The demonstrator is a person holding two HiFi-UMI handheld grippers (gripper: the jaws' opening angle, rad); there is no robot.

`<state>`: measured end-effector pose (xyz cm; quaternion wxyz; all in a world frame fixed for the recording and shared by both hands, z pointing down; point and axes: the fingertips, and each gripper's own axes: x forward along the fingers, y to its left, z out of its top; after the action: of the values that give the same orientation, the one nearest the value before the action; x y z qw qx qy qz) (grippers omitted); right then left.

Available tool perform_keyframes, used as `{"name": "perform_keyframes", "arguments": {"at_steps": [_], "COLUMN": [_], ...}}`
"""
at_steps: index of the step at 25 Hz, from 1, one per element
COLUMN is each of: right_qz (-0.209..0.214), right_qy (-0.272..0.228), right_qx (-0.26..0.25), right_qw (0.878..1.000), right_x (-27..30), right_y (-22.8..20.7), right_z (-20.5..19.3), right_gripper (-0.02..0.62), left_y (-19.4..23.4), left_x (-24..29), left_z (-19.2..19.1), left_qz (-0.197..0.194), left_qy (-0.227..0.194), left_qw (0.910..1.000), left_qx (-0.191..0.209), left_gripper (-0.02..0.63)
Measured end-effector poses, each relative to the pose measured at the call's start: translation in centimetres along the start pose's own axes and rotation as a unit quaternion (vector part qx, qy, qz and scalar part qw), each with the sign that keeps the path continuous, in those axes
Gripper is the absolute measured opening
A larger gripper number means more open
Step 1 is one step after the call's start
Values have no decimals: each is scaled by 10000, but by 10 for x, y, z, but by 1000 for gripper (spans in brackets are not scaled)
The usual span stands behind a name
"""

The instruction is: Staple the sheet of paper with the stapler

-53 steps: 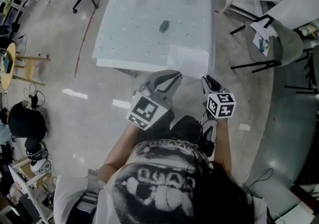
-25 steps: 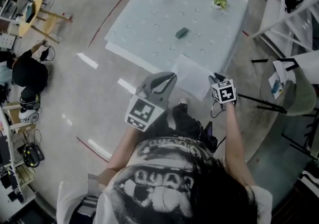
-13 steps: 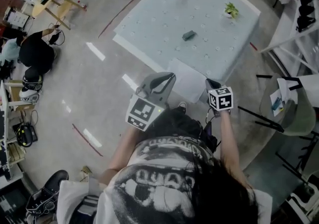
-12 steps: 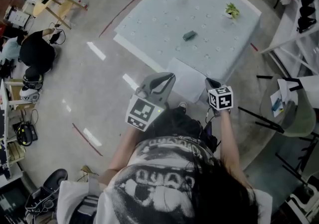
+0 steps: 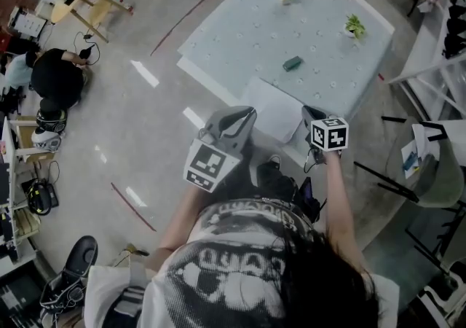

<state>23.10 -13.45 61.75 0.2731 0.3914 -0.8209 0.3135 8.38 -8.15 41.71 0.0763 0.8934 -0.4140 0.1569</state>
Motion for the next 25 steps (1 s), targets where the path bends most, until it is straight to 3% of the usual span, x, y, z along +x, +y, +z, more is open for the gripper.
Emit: {"name": "perform_keyframes", "arguments": {"at_steps": [11, 17, 25], "right_qz": [-236, -143, -96], "right_qy": [159, 370, 213], "right_qx": [530, 913, 1560], "right_qw": [9982, 9950, 9875], "right_x": [55, 81, 100], "right_y": [-14, -16, -21], "right_z": [54, 64, 80], "right_gripper": [6, 6, 6], "left_y": [97, 128, 157], "left_x": [14, 21, 33], "left_z": [-1, -10, -9], "left_qz": [-469, -672, -777], "left_qy": [-96, -53, -101], "left_qw": [9988, 9977, 9969], "left_qx": [50, -22, -75], "left_gripper": [9, 9, 9]}}
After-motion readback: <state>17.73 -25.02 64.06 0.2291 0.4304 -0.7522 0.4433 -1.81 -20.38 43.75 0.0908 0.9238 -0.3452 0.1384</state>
